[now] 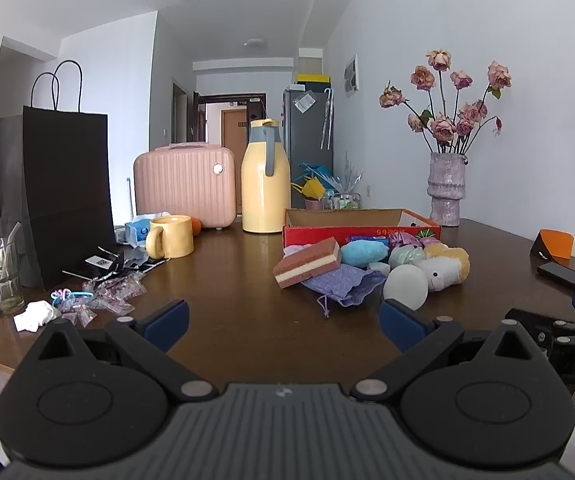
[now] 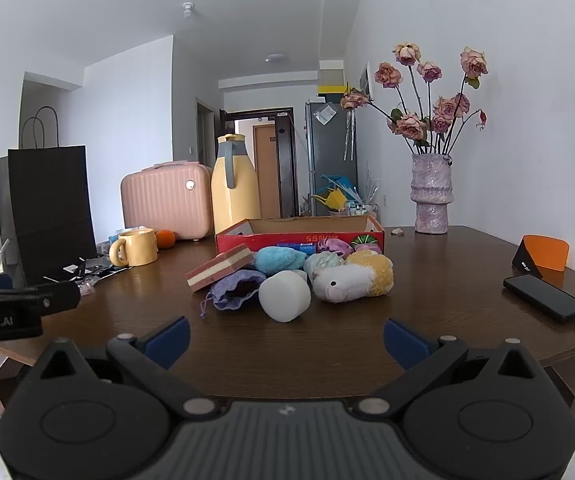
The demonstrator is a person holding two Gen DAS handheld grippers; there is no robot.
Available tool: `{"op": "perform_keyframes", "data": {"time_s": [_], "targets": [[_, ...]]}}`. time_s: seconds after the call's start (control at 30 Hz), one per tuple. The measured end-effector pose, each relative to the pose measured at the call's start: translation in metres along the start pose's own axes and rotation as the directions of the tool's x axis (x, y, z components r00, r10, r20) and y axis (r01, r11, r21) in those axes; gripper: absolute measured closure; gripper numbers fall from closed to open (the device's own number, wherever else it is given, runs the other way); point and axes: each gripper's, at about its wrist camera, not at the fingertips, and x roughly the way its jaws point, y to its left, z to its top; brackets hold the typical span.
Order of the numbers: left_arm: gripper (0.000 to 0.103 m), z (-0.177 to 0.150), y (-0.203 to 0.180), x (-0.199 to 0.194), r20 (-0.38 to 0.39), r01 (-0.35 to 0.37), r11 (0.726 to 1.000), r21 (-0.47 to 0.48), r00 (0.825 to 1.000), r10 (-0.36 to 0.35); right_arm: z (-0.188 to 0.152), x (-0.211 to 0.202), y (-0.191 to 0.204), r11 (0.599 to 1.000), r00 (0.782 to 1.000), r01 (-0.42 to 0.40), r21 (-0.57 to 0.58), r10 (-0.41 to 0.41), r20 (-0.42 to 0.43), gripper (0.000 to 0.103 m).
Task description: Organize soft objects
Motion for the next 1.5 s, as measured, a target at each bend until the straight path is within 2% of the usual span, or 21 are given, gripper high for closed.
{"op": "perform_keyframes", "data": {"time_s": [1.07, 1.5], "targets": [[0.000, -0.007, -0.005, 0.006, -0.035, -0.001, 1.000, 0.009, 0.999, 0.002, -0.005, 0.002, 0.000, 1.000, 1.000, 0.020, -0.003, -0.020, -0.003, 0.000], [0.000, -0.012, -0.002, 0.019, -0.063, -0.004, 1.000, 0.005, 0.998, 0.004, -0.011, 0.008, 0.003, 1.000, 0.999, 0.013, -0.004, -0.013, -0.029, 0.000]]}}
